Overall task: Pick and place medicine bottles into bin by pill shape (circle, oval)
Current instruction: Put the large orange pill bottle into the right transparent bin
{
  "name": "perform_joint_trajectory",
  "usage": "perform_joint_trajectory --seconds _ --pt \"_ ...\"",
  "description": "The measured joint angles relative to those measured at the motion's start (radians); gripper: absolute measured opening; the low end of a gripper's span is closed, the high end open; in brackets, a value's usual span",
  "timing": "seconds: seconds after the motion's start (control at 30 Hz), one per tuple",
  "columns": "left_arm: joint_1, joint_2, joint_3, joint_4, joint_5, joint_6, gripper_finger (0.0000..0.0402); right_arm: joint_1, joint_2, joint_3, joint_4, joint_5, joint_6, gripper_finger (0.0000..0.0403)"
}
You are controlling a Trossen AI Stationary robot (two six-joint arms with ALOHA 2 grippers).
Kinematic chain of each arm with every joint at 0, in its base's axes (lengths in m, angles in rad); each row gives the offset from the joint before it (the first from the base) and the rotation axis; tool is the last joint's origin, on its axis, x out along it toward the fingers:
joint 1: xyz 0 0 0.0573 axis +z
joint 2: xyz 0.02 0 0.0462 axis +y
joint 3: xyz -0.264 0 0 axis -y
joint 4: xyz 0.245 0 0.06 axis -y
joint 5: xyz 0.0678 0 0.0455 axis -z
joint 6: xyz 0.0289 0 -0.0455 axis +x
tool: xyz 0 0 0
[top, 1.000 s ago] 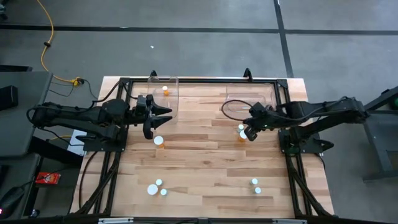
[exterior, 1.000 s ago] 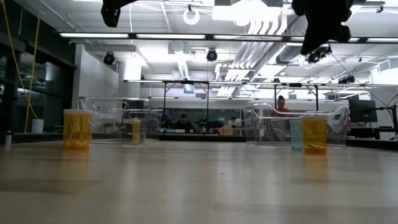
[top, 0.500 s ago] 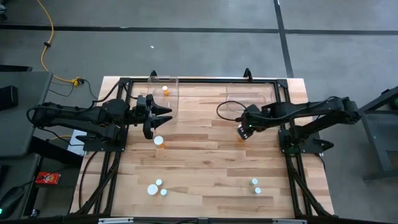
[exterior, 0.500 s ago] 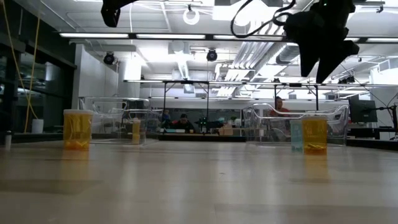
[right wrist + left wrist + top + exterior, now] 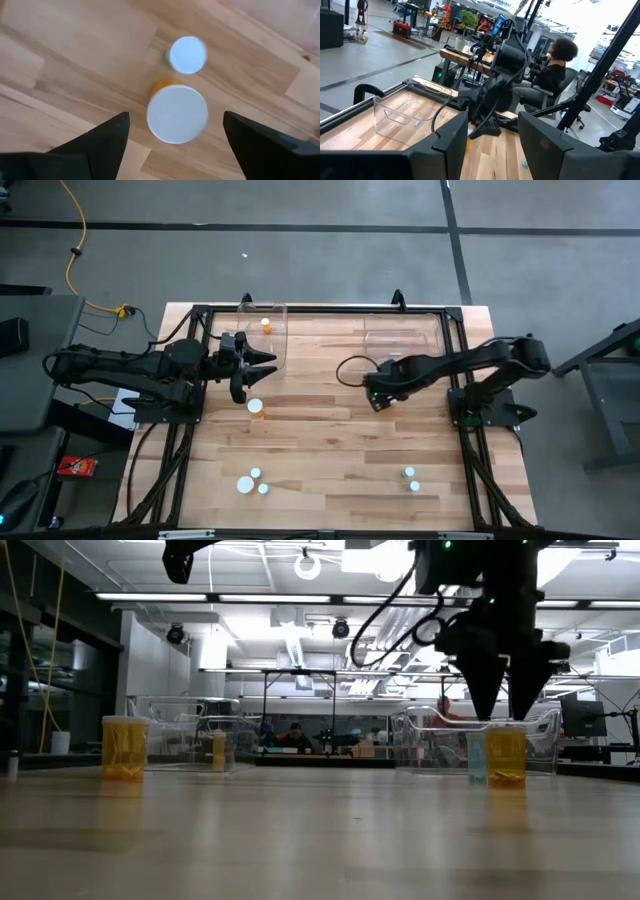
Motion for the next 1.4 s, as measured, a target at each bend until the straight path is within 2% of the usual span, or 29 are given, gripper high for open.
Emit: perform_joint_trajectory --seconds 0.27,0.5,0.83,1.03,1.23,1.4 --pt "0.0 0.0 0.0 0.0 0.0 -0.001 0.0163 -0.013 0.091 0.0 0.004 -0.011 -0.004 0.0314" --pt "0.0 0.0 0.0 0.0 0.0 -0.001 0.0163 -0.052 0.104 0.0 0.022 -0.012 -0.033 0.0306" --pt "0.0 0.0 0.0 0.0 0.001 -0.001 0.0163 -0.08 0.103 0.0 0.02 -0.05 -0.103 0.0221" --pt "0.0 0.0 0.0 0.0 0.001 -0.001 0.0163 -0.078 0.094 0.0 0.004 -0.073 -0.14 0.0187" --pt "0.0 0.0 0.0 0.0 0.001 0.0 0.0163 -0.05 -0.039 0.0 -0.022 -0.092 -0.185 0.0185" --pt "0.0 0.0 0.0 0.0 0.001 -0.001 0.0163 0.014 -0.234 0.0 0.174 -0.086 -0.255 0.0186"
